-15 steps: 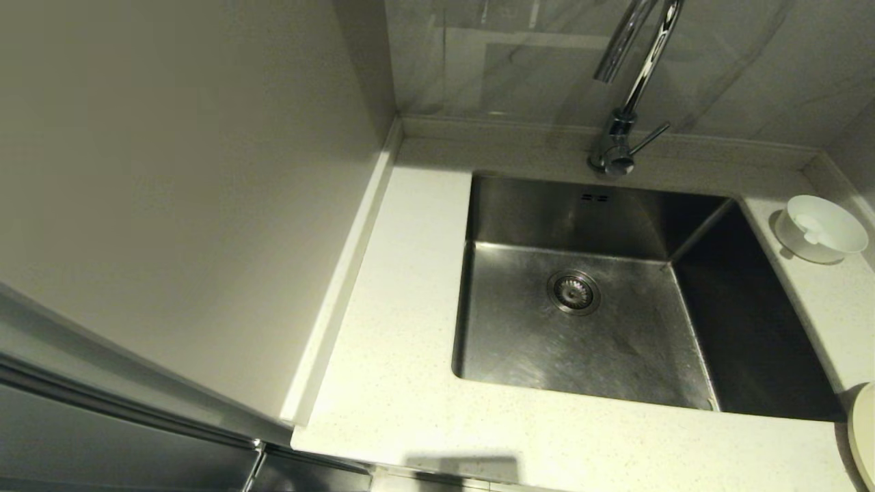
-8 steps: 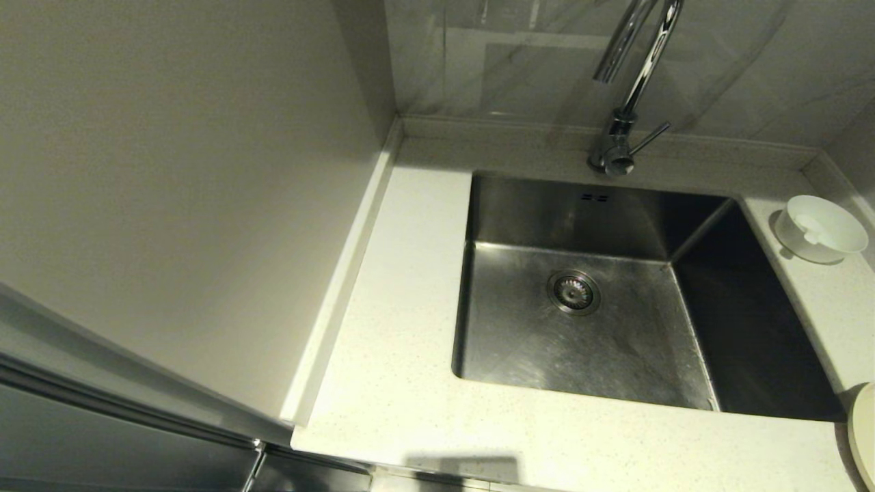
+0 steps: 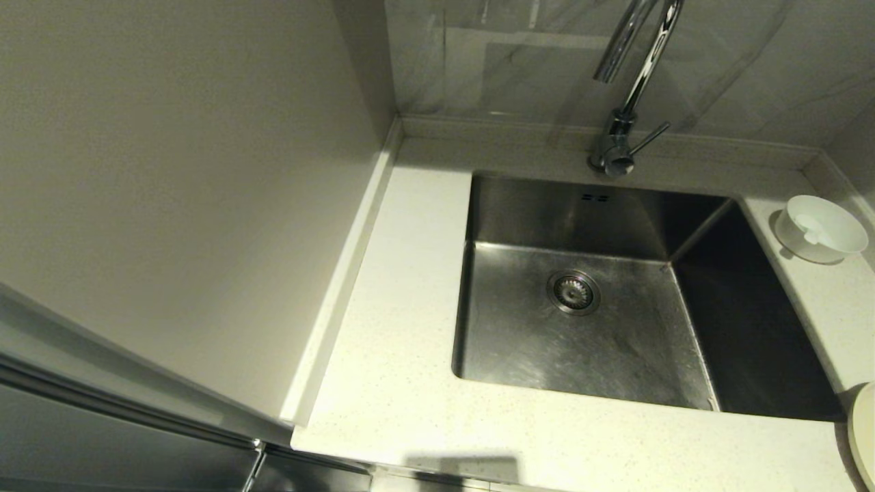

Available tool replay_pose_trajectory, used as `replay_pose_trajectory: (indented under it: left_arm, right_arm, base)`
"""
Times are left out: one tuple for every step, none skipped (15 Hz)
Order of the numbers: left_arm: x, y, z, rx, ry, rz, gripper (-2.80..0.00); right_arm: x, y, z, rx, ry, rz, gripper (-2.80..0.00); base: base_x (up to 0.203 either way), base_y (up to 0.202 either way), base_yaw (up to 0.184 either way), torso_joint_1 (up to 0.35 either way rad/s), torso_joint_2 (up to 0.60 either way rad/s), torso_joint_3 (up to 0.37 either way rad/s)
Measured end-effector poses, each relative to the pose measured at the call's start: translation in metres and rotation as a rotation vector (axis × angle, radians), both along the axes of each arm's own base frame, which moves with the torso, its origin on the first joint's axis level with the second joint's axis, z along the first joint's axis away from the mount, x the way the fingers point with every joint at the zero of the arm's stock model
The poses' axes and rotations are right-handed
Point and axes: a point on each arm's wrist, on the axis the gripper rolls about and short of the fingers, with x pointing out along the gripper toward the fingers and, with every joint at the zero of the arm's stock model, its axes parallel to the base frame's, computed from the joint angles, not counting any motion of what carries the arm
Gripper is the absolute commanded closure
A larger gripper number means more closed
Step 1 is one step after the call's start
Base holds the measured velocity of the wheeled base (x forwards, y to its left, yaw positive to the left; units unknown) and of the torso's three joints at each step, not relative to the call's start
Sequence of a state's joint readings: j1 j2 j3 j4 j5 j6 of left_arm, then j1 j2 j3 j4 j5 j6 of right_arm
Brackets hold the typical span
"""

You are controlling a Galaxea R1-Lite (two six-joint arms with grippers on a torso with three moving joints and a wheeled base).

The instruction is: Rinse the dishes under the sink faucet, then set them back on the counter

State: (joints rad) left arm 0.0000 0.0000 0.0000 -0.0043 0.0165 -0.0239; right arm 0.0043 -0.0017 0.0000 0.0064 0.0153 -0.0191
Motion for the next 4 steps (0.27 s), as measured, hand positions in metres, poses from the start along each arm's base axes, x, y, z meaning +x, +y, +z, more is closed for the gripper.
replay_pose_trajectory:
  left_arm:
    - [0.0000,0.0000,0.0000,0.000,0.000,0.000,0.00]
    - [0.0000,0.0000,0.0000,0.000,0.000,0.000,0.00]
    - [0.0000,0.0000,0.0000,0.000,0.000,0.000,0.00]
    - [0.0000,0.0000,0.0000,0.000,0.000,0.000,0.00]
  right_arm:
    - [0.0000,0.0000,0.0000,-0.001,0.000,0.000,0.00]
    - [0.0000,0.0000,-0.0001,-0.001,0.001,0.000,0.00]
    - [0.0000,0.0000,-0.0001,-0.001,0.001,0.000,0.00]
    - [0.0000,0.0000,-0.0001,-0.001,0.001,0.000,0.00]
  base:
    - [0.000,0.000,0.000,0.000,0.00,0.000]
    - [0.000,0.000,0.000,0.000,0.00,0.000]
    - [0.000,0.000,0.000,0.000,0.00,0.000]
    - [0.000,0.000,0.000,0.000,0.00,0.000]
